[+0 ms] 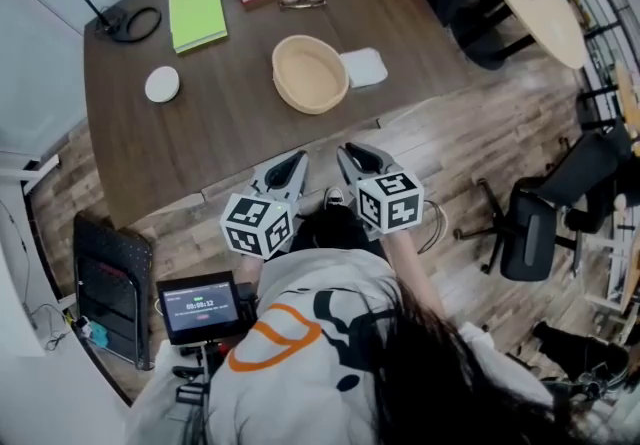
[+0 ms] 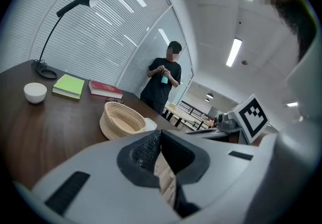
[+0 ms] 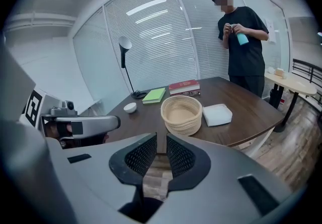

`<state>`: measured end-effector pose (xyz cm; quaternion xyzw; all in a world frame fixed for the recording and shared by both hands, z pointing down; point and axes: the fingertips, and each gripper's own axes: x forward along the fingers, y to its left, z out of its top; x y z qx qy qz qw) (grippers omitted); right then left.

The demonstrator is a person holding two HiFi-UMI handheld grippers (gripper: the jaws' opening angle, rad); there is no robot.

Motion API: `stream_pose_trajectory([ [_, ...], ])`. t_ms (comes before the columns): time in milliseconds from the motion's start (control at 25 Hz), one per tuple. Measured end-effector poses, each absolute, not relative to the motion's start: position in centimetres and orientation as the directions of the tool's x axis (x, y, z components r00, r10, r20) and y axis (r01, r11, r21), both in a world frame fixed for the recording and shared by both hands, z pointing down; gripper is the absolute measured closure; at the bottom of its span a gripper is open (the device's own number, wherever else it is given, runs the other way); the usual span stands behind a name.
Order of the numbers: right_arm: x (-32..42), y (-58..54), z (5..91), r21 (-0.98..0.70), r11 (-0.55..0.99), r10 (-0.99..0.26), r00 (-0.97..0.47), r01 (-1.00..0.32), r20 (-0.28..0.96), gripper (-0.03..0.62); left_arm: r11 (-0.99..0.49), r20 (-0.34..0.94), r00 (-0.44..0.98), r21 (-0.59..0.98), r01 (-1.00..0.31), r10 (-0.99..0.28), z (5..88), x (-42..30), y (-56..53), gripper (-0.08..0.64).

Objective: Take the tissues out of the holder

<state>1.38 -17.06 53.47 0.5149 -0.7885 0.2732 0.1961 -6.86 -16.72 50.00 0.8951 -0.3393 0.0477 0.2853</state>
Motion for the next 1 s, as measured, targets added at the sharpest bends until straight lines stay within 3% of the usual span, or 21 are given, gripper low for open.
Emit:
stream_pose_trajectory([
  [560,0.3,-11.9,52.5,-0.256,0.385,-0.688,-0.461,-0.887,0.56,0.535,-0.573,0.268,0.719,0.456,-0.681,-0.641,48.5,-7.2,-11.8,0.56],
  [1000,9.5,-0.4,51.6,-0.255,0.325,-0.738,-0.413,-0.911,0.533,0.535,-0.642,0.262,0.766,0.425,-0.638,-0.587,47.9,2.0,-0.8,0.56],
])
